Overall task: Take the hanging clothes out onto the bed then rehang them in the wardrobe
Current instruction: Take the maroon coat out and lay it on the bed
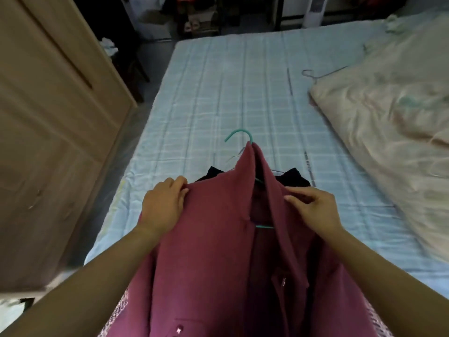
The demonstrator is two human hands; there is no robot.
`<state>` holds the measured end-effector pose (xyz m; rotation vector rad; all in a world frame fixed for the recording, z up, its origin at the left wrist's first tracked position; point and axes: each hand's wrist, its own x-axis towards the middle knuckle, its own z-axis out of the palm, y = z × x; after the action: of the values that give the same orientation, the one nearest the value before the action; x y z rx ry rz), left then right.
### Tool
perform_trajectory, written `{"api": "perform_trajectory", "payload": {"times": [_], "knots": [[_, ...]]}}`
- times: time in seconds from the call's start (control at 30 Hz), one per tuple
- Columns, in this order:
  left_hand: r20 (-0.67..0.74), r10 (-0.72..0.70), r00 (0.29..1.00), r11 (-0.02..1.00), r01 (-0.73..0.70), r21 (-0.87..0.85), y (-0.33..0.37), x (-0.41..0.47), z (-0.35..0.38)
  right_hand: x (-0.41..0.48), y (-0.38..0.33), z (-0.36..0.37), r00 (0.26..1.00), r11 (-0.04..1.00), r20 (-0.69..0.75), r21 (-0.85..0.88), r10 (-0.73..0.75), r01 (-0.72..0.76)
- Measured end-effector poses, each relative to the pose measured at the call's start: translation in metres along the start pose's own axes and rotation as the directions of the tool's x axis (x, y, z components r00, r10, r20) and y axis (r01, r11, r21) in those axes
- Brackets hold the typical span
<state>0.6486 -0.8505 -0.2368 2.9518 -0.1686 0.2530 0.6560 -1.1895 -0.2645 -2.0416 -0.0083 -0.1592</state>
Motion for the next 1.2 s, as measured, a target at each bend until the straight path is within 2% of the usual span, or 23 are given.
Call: {"api": "perform_trajectory", "payload": {"times": [0.13,0.27,0.37,0.47,0.5,0.6,0.7,0.8,0.87,0.93,1.03,1.13,1.2], "knots": [[0.071,-0.036,0.997,0.999,0.034,0.022,-0.009,0.024,0.058,0.029,0.051,0.027,0.999,0.999,0.042,-0.037,0.021,-0.019],[0.197,-0.148,0.969,0.987,0.132,0.089,-0.016,0.040,0.111,0.049,0.103,0.056,0.993,0.995,0.095,-0.087,0.064,-0.056],[0.321,-0.248,0.914,0.963,0.197,0.184,-0.017,0.045,0.144,0.056,0.137,0.074,0.981,0.986,0.155,-0.140,0.116,-0.094],[0.433,-0.345,0.833,0.938,0.299,0.174,-0.012,0.046,0.172,0.061,0.158,0.084,0.961,0.966,0.183,-0.194,0.209,-0.173],[0.429,-0.343,0.836,0.939,0.314,0.140,-0.011,0.045,0.180,0.062,0.160,0.084,0.958,0.961,0.166,-0.186,0.235,-0.204],[0.353,-0.226,0.908,0.964,0.259,-0.051,0.000,0.045,0.193,0.063,0.153,0.076,0.954,0.958,0.102,-0.093,0.281,-0.272],[0.345,-0.125,0.930,0.942,0.221,-0.253,0.015,0.049,0.192,0.056,0.131,0.069,0.952,0.963,0.141,-0.036,0.270,-0.268],[0.330,-0.139,0.934,0.881,0.269,-0.390,0.026,0.054,0.187,0.044,0.110,0.069,0.941,0.962,0.205,-0.019,0.271,-0.273],[0.300,-0.157,0.941,0.836,0.289,-0.467,0.034,0.060,0.181,0.036,0.101,0.074,0.930,0.959,0.235,-0.069,0.284,-0.275],[0.302,-0.139,0.943,0.818,0.281,-0.503,0.044,0.068,0.177,0.028,0.095,0.081,0.905,0.943,0.284,-0.193,0.317,-0.270],[0.392,-0.087,0.916,0.820,0.289,-0.494,0.058,0.082,0.177,0.021,0.088,0.093,0.867,0.895,0.331,-0.375,0.372,-0.241],[0.390,0.019,0.921,0.880,0.170,-0.444,0.063,0.089,0.182,0.022,0.091,0.093,0.863,0.853,0.251,-0.417,0.439,-0.313],[0.355,0.006,0.935,0.879,0.164,-0.447,0.054,0.091,0.179,0.028,0.099,0.081,0.847,0.818,0.149,-0.388,0.511,-0.425]]}}
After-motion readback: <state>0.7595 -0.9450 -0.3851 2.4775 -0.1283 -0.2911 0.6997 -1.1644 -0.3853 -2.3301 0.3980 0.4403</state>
